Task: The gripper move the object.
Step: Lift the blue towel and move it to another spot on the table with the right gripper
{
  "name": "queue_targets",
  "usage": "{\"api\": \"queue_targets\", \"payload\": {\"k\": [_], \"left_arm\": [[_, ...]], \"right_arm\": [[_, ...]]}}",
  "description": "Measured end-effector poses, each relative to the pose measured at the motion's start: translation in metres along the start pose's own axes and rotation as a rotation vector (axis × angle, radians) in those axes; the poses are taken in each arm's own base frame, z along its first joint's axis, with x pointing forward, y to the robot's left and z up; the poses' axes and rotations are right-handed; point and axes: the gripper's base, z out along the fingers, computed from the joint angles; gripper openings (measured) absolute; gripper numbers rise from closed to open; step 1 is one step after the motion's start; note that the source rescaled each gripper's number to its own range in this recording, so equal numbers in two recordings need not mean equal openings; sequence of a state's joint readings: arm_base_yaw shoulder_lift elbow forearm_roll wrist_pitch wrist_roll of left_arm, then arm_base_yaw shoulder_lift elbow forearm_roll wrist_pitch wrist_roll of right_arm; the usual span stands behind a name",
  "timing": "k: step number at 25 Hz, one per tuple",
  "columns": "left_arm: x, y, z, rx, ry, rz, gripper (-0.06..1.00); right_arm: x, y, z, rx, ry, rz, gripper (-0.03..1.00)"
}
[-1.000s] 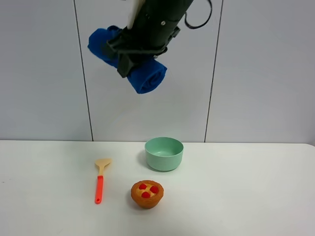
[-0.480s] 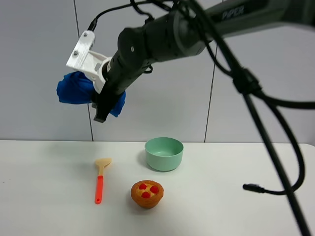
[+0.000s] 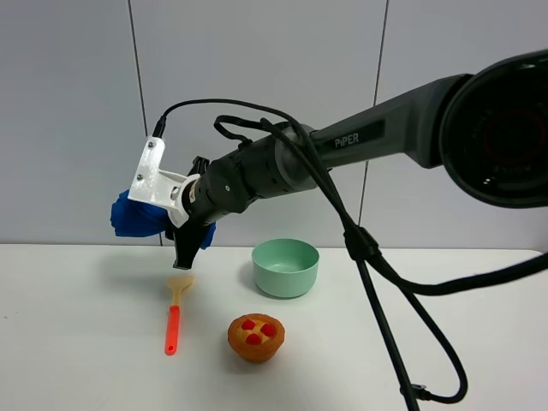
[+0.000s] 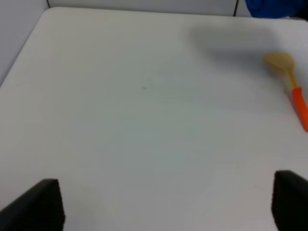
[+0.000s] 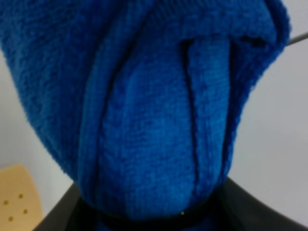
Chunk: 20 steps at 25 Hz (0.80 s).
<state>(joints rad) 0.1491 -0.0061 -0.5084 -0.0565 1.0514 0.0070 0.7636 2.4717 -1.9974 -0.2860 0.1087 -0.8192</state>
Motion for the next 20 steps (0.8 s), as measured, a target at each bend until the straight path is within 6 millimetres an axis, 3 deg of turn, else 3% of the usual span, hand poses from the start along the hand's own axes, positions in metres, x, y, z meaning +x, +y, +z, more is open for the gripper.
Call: {"api": "queue_targets", "payload": {"k": [3, 10, 20], "left_arm": [[0.0, 0.0, 0.0, 0.0, 0.0, 0.0, 1.0], [0.0, 0.0, 0.0, 0.0, 0.0, 0.0, 1.0], [0.0, 0.0, 0.0, 0.0, 0.0, 0.001, 1.0]], "right_arm": [[0.005, -0.005, 0.0, 0.024, -0.007, 0.002, 0.0], [0.047, -0.002, 0.013, 0.03, 0.044, 0.031, 0.0], [0.051, -0.007, 0.015, 0.084, 0.009, 0.06, 0.0]]}}
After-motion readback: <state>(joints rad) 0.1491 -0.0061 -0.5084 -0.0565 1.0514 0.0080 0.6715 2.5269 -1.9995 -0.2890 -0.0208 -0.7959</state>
